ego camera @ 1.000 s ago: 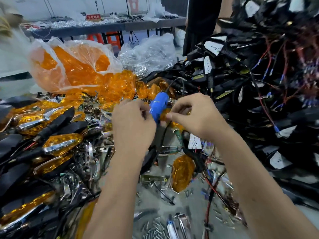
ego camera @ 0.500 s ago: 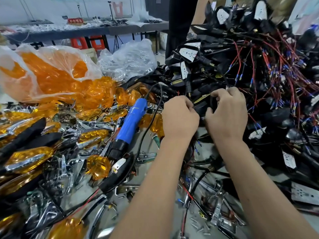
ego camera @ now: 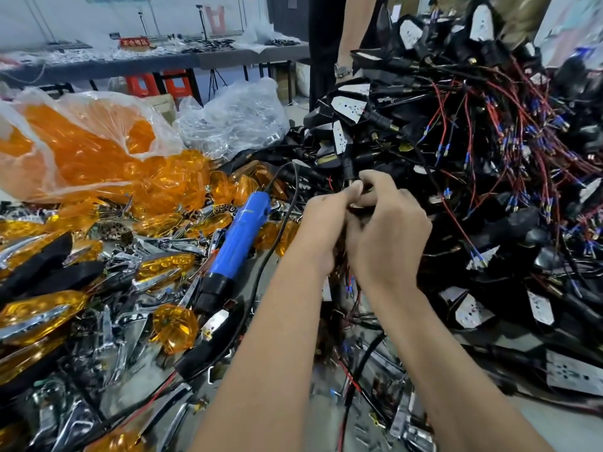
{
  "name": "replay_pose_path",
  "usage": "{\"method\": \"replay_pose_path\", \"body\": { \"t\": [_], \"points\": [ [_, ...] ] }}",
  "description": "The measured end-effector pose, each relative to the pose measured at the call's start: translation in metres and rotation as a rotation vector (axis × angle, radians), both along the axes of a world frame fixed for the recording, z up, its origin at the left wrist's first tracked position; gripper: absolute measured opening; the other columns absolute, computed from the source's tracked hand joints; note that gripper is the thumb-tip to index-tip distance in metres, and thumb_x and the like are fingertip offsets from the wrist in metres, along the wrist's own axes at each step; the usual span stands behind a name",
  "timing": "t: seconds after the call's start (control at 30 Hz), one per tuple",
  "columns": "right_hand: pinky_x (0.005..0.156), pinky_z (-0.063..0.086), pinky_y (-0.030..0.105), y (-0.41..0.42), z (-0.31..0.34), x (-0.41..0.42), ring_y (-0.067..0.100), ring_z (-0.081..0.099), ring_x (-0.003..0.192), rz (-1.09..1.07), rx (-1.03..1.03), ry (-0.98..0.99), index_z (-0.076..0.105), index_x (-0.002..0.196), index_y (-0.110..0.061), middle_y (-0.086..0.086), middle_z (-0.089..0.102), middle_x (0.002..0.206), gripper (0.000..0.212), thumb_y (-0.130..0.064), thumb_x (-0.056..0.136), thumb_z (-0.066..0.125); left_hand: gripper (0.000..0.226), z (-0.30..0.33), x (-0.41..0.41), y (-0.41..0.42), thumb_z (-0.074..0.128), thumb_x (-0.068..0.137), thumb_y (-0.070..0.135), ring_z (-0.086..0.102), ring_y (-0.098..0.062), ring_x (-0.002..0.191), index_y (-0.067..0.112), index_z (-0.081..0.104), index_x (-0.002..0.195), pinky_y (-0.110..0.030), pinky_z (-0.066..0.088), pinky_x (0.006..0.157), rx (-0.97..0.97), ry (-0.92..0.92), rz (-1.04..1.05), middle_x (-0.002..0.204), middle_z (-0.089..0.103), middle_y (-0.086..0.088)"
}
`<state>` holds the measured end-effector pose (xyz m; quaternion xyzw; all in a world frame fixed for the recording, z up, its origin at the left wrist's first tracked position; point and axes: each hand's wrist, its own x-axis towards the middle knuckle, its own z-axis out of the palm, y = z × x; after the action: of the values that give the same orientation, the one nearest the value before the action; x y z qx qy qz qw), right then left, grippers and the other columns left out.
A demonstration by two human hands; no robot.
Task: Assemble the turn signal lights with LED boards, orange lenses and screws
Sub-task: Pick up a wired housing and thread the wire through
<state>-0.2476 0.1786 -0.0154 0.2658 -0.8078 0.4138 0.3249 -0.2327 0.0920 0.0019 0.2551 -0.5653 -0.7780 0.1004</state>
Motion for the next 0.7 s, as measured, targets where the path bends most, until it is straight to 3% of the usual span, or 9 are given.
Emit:
{"method": "replay_pose_path", "body": {
  "t": [0.07, 0.17, 0.27, 0.33, 0.4, 0.5, 0.57, 0.63, 0.7],
  "points": [
    [0.069, 0.041, 0.025, -0.007, 0.005, 0.009, 0.021, 0.071, 0.081, 0.057, 0.025, -0.045, 0.071, 0.111, -0.018, -0.005, 0.076, 0.084, 0.041, -0.008, 0.073, 0.082, 0.034, -0.002, 0.011, -0.013, 0.068, 0.095, 0.022, 0.052, -0.011, 0.044, 0.018, 0.069, 0.061, -0.018, 0.042, 0.048, 0.005, -0.042, 0.052, 0.054, 0.059, 0.004],
    [0.074, 0.060, 0.034, -0.016, 0.010, 0.016, 0.010, 0.074, 0.076, 0.354, 0.074, -0.268, 0.075, 0.100, -0.021, -0.008, 0.076, 0.077, 0.026, -0.011, 0.075, 0.079, 0.012, 0.003, 0.028, -0.035, 0.061, 0.088, 0.003, 0.057, -0.022, 0.066, 0.011, 0.062, 0.080, -0.034, 0.050, 0.065, -0.111, -0.137, 0.232, 0.070, 0.060, -0.007],
    [0.073, 0.063, 0.034, -0.020, 0.015, 0.016, 0.005, 0.074, 0.072, 0.597, -0.001, -0.443, 0.079, 0.097, -0.015, -0.006, 0.077, 0.075, 0.018, -0.006, 0.082, 0.080, 0.021, 0.005, 0.056, -0.053, 0.060, 0.090, -0.002, 0.071, -0.025, 0.079, 0.010, 0.077, 0.091, -0.033, 0.058, 0.067, -0.359, -0.115, 0.251, 0.084, 0.075, -0.011],
    [0.070, 0.061, 0.030, -0.024, 0.021, 0.017, 0.006, 0.072, 0.073, 0.584, -0.040, -0.314, 0.079, 0.095, -0.013, -0.006, 0.075, 0.077, 0.009, -0.008, 0.087, 0.079, 0.021, 0.008, 0.079, -0.063, 0.067, 0.090, 0.002, 0.070, -0.018, 0.071, 0.018, 0.081, 0.089, -0.026, 0.053, 0.058, -0.506, -0.068, 0.206, 0.080, 0.077, -0.004],
    [0.075, 0.056, 0.032, -0.032, 0.027, 0.021, 0.009, 0.065, 0.082, 0.447, 0.069, -0.067, 0.077, 0.099, -0.017, -0.007, 0.072, 0.085, 0.009, -0.018, 0.089, 0.076, 0.017, 0.013, 0.104, -0.079, 0.076, 0.089, 0.008, 0.063, -0.010, 0.055, 0.022, 0.080, 0.081, -0.019, 0.045, 0.047, -0.576, -0.034, 0.219, 0.069, 0.073, 0.002],
    [0.083, 0.051, 0.037, -0.049, 0.038, 0.029, 0.021, 0.058, 0.099, 0.421, 0.381, -0.083, 0.075, 0.108, -0.025, -0.005, 0.069, 0.095, 0.024, -0.044, 0.096, 0.068, 0.008, 0.019, 0.141, -0.106, 0.084, 0.085, 0.013, 0.057, -0.009, 0.050, 0.018, 0.079, 0.088, -0.019, 0.041, 0.044, -0.472, 0.069, 0.356, 0.067, 0.071, 0.003],
    [0.070, 0.049, 0.034, -0.060, 0.044, 0.038, 0.020, 0.059, 0.079, 0.525, 0.465, -0.201, 0.077, 0.105, -0.026, -0.007, 0.063, 0.077, 0.026, -0.048, 0.097, 0.065, 0.012, 0.016, 0.161, -0.117, 0.085, 0.082, 0.016, 0.053, -0.008, 0.051, 0.013, 0.075, 0.088, -0.018, 0.039, 0.044, -0.346, 0.154, 0.482, 0.063, 0.066, 0.004],
    [0.057, 0.036, 0.031, -0.069, 0.049, 0.047, 0.015, 0.049, 0.059, 0.585, 0.512, -0.204, 0.078, 0.097, -0.023, -0.010, 0.050, 0.061, 0.027, -0.047, 0.098, 0.066, 0.014, 0.009, 0.171, -0.119, 0.085, 0.084, 0.017, 0.051, -0.008, 0.050, 0.013, 0.071, 0.085, -0.019, 0.038, 0.046, -0.293, 0.184, 0.593, 0.057, 0.060, 0.006],
    [0.052, 0.032, 0.029, -0.075, 0.056, 0.054, 0.011, 0.044, 0.053, 0.606, 0.562, -0.165, 0.074, 0.083, -0.021, -0.007, 0.047, 0.056, 0.033, -0.050, 0.097, 0.066, 0.016, 0.000, 0.173, -0.116, 0.085, 0.085, 0.017, 0.050, -0.007, 0.049, 0.015, 0.068, 0.084, -0.018, 0.040, 0.045, -0.203, 0.237, 0.703, 0.054, 0.057, 0.008]
  ]
}}
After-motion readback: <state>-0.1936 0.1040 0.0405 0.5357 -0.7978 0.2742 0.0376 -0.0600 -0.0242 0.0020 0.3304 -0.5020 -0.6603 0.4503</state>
